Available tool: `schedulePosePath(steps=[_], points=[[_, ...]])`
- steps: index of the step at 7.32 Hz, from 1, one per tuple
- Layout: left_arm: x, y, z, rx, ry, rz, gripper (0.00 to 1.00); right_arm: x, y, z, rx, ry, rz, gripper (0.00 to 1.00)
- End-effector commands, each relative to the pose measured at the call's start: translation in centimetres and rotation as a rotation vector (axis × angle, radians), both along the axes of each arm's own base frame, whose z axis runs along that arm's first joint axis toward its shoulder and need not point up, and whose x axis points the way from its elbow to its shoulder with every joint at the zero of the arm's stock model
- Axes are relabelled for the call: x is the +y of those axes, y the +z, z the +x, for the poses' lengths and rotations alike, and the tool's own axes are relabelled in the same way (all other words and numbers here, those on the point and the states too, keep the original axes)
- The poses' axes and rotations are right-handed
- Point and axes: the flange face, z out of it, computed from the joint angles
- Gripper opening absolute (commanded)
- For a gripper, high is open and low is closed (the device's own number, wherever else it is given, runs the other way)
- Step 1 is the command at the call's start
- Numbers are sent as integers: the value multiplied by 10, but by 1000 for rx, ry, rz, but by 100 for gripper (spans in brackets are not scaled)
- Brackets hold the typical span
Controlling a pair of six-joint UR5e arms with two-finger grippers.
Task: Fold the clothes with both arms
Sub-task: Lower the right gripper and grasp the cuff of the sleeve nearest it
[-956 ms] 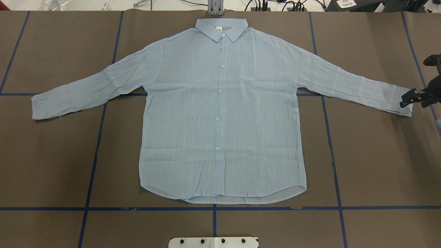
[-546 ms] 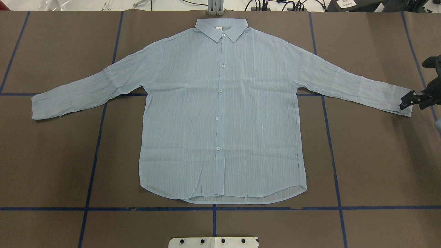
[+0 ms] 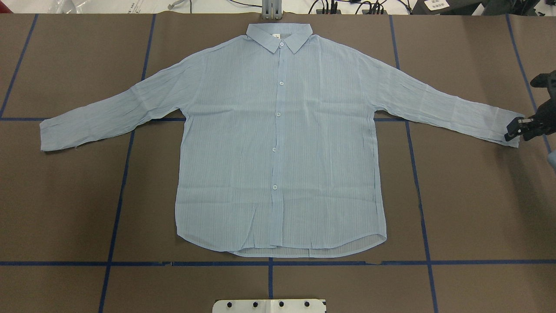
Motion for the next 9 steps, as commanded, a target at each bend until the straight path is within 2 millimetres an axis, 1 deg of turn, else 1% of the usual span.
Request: schedulePosePath(steps=[1, 2, 4, 5, 7, 8, 9], points=[[0, 0, 0, 0, 0, -1, 100, 1, 1, 0, -3, -1, -5, 39], [-1, 0, 0, 0, 0, -1, 100, 1, 1, 0, -4, -1, -7, 32], [-1, -1, 0, 1, -2, -2, 100, 0, 0, -1, -5, 0, -5, 21], [-2, -2, 0, 1, -2, 0, 100, 0, -1, -1, -5, 0, -4, 20], [-3, -2, 0, 0, -3, 1, 100, -1, -9, -4, -40, -11, -12, 20], [-3, -2, 0, 0, -3, 0, 100, -3, -17, -6, -65, -17, -7, 12], [-3, -1, 0, 0, -3, -2, 100, -9, -34, -8, -85, -20, 17, 0]])
